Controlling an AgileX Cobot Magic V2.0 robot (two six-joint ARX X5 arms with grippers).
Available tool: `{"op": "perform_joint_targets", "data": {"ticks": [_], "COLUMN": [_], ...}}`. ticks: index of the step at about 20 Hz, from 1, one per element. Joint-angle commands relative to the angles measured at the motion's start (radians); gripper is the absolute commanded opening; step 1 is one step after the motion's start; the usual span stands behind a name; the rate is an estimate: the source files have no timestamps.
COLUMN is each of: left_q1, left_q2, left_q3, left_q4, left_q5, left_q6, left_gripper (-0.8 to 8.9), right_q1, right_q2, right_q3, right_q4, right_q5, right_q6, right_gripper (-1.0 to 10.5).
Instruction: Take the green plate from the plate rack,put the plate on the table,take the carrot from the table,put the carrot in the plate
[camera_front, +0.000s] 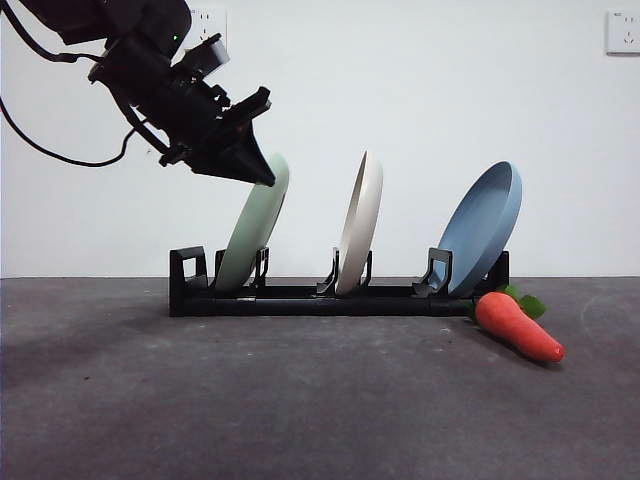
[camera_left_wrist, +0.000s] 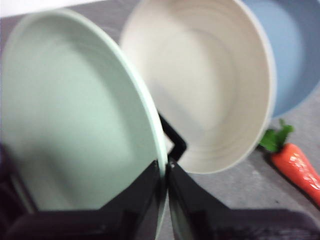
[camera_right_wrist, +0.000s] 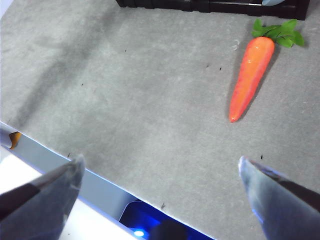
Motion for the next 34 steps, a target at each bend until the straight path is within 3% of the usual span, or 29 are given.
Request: {"op": "perform_joint_targets", "data": {"ticks": [1,11,16,18,20,23,27,30,34], "left_q1": [-0.003,0.006,-0.002,-0.034,-0.093,-0.246,-0.449,-0.542,-0.587], "left_q2": [0.01,-0.073,-0.191,-0.271,-0.359,-0.453,-0.455,-0.435,-0.423], "left_q3": [-0.002,0.064,0.169,0.179,0.179,0.179,0.17,0.096,-0.099], "left_q4": [0.008,-0.02,-0.225,-0.342,-0.484,-0.655,-0.79,-0.77,-0.628], "left_q5": [-0.002,0.104,0.159,0.151,0.084,-0.176,-0.412,-0.488,-0.56], "left_q6": [0.01,-0.051,-0.032,0.05,0.142,0.293,0.376,0.377,0.378], "left_gripper": [-0.06,-0.06,-0.06,-0.05,-0.05,-0.05,-0.05,-0.05,-0.05], "right_q1": [0.002,0.002,0.002,0.002,0.002,0.002,0.002,0.002,0.002], "right_q2": [-0.002,-0.002,-0.002,-0.002,-0.002,-0.002,-0.002,-0.002,-0.002], "right_q3": [0.003,0.003,0.003,0.003,0.003,0.003,0.003,0.003,0.003], "right_q4": [0.005,0.005,0.006,0.006,0.006,0.006,0.005,0.005,0.006], "right_q5": [0.002,0.002,0.002,0.002,0.002,0.002,0.001,0.001,-0.004], "right_q6": [0.003,0.006,0.006,0.006,0.006,0.007,0.013,0.016,0.018], "right_gripper": [6.5,6.5,6.5,6.5,6.5,6.5,6.5,6.5,6.5]}}
